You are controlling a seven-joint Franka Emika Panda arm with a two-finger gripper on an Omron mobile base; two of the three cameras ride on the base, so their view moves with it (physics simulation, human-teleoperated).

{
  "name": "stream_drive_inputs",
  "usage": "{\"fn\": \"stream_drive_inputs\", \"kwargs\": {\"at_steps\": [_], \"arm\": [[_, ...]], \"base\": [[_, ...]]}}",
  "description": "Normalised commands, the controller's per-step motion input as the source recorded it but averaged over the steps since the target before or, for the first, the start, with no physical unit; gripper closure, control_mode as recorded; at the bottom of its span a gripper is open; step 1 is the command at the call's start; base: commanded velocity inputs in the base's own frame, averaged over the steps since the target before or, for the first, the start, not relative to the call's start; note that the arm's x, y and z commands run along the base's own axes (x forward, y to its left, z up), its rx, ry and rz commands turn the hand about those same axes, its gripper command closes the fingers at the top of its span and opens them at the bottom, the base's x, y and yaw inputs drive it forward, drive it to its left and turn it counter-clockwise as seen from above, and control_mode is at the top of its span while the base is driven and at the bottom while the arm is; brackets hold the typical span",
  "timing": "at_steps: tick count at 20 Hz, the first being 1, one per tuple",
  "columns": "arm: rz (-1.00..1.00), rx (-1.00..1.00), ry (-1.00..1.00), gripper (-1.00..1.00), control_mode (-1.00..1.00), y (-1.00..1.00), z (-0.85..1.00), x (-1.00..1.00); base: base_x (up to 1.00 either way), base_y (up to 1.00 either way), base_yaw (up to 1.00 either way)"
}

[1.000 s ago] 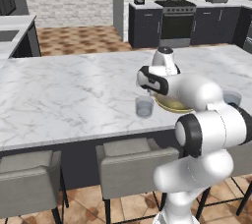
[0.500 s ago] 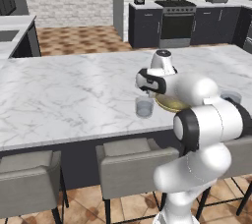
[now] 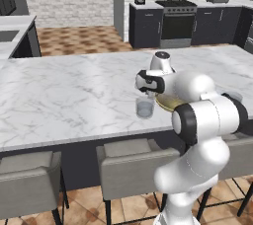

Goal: There are four ice cubes in the ice bowl. Place two ice cubes in each glass of water.

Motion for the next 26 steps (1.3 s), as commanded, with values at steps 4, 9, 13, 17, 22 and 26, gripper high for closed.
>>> {"fn": "stream_drive_inputs", "kwargs": {"at_steps": [4, 9, 13, 17, 22, 26], "arm": [[0.0, 0.0, 0.0, 1.0, -1.0, 0.0, -0.15, 0.15], [0.0, 0.0, 0.0, 1.0, -1.0, 0.0, -0.13, 0.1], [0.0, 0.0, 0.0, 1.0, -1.0, 0.0, -0.13, 0.05], [0.0, 0.0, 0.0, 1.0, -1.0, 0.0, -0.12, 0.01], [0.0, 0.0, 0.0, 1.0, -1.0, 0.0, -0.13, 0.0], [0.0, 0.0, 0.0, 1.0, -1.0, 0.0, -0.12, 0.02]], "base": [[0.0, 0.0, 0.0], [0.0, 0.0, 0.0], [0.0, 0.0, 0.0], [0.0, 0.0, 0.0], [0.0, 0.0, 0.0], [0.0, 0.0, 0.0]]}}
